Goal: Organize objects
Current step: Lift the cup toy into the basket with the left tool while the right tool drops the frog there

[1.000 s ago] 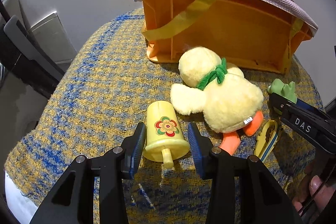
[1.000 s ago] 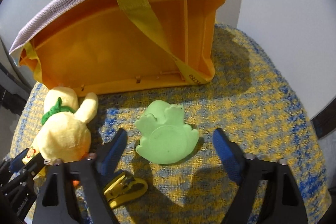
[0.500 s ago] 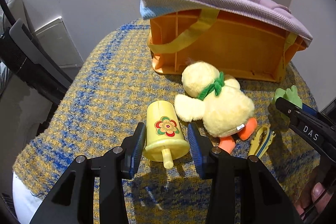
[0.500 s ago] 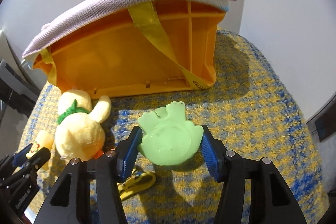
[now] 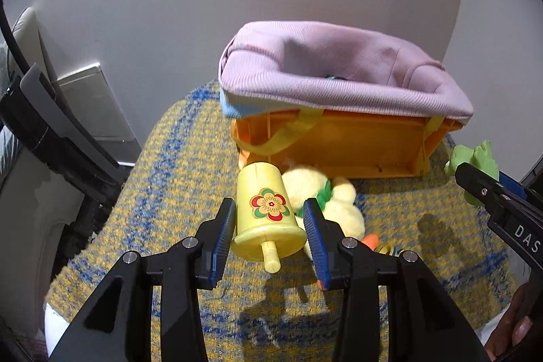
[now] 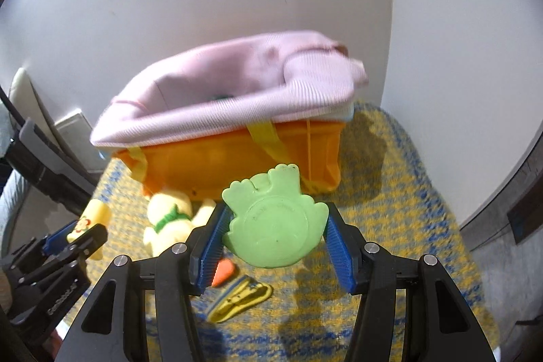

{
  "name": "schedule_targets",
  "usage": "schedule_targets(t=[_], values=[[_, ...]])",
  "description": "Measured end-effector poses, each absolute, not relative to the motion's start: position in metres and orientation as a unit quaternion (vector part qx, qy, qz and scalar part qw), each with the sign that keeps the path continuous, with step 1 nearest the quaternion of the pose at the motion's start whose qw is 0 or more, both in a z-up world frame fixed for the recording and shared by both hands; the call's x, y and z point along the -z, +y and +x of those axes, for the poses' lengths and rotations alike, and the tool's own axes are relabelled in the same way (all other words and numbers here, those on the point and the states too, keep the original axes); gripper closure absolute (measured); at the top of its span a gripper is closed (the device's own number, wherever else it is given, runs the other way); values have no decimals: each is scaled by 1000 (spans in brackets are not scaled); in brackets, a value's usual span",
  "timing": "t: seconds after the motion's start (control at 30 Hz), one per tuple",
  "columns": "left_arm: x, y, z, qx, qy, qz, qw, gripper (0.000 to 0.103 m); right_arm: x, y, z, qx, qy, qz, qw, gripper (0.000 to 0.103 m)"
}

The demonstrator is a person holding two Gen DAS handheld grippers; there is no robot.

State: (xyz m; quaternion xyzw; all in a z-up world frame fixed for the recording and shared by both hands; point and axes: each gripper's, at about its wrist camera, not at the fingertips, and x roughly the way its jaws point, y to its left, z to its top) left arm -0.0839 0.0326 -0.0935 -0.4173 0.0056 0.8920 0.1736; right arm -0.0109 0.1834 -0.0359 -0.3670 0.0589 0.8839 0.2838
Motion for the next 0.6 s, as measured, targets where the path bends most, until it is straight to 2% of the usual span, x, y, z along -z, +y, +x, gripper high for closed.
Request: schedule_targets(t=[0.6], values=[[26,53,-145,-900,15,-379,215,62,-46,180,-53,-908,24,-323,266,47]])
